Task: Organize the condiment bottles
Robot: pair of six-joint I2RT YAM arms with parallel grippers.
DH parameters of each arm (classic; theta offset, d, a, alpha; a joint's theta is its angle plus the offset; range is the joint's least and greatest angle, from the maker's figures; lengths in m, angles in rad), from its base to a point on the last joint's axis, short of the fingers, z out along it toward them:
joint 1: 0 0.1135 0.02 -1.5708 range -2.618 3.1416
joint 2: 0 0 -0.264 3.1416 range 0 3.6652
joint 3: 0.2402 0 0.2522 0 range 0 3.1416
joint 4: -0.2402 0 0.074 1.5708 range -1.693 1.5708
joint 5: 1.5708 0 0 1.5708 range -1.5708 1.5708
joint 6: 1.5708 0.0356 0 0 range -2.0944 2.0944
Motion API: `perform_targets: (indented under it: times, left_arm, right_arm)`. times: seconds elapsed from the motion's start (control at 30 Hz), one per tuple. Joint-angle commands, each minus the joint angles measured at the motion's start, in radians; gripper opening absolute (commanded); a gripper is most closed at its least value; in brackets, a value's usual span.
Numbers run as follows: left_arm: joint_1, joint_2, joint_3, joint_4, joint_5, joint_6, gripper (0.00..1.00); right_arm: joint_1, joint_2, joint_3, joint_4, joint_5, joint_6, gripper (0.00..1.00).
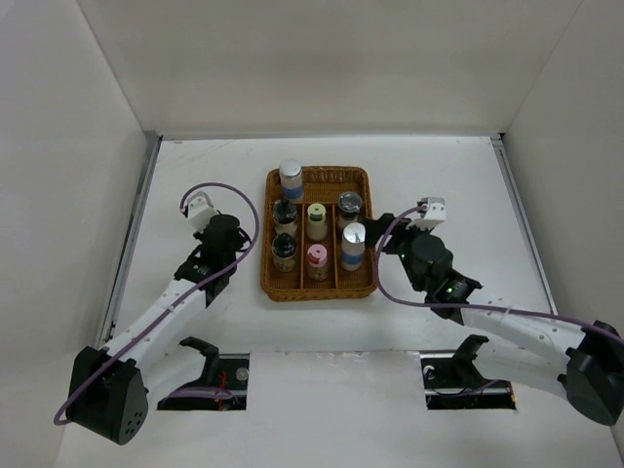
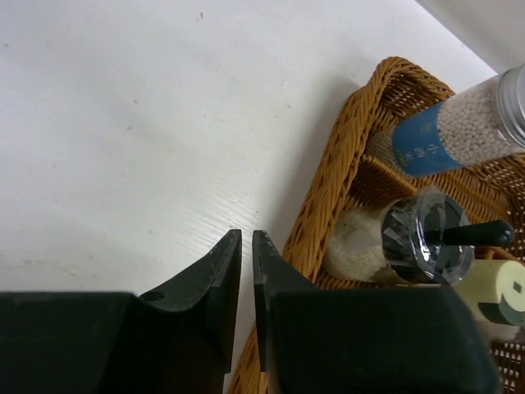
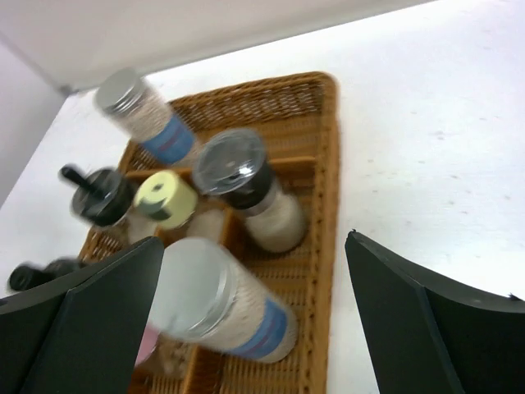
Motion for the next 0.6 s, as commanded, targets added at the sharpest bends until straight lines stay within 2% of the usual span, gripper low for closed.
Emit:
perform_targets:
  times: [0.0, 0.13, 0.27, 0.37, 0.57]
  left_arm:
    - [-0.001, 0.001, 0.06, -0.024, -0.051, 0.044, 0.12]
    - [-0.004, 0.059, 0.133, -0.089, -0.032, 0.088, 0.29]
    - [-0.018, 0.079, 0.157, -0.088, 0.024, 0.081, 0.47]
    - [-0.026, 0.067, 0.151, -0.076, 0.051, 0.07, 0.5]
    - [-0.027, 0.021, 0.134, -0.065, 0.116, 0.079, 0.5]
  right_arm:
    - [-0.041, -0.006, -0.019, 0.067, 0.074, 0.1, 1.0]
    - [-0.067, 0.014, -0.028, 0.041, 0.113, 0.147, 1.0]
    - [-0.087, 0.029, -0.03, 0.02, 0.126, 0.152, 1.0]
    - [-0.087, 0.011, -0.034, 0.007, 0.14, 0.15, 1.0]
    - [-0.129, -0.02, -0.073, 0.023, 0.205, 0.143, 1.0]
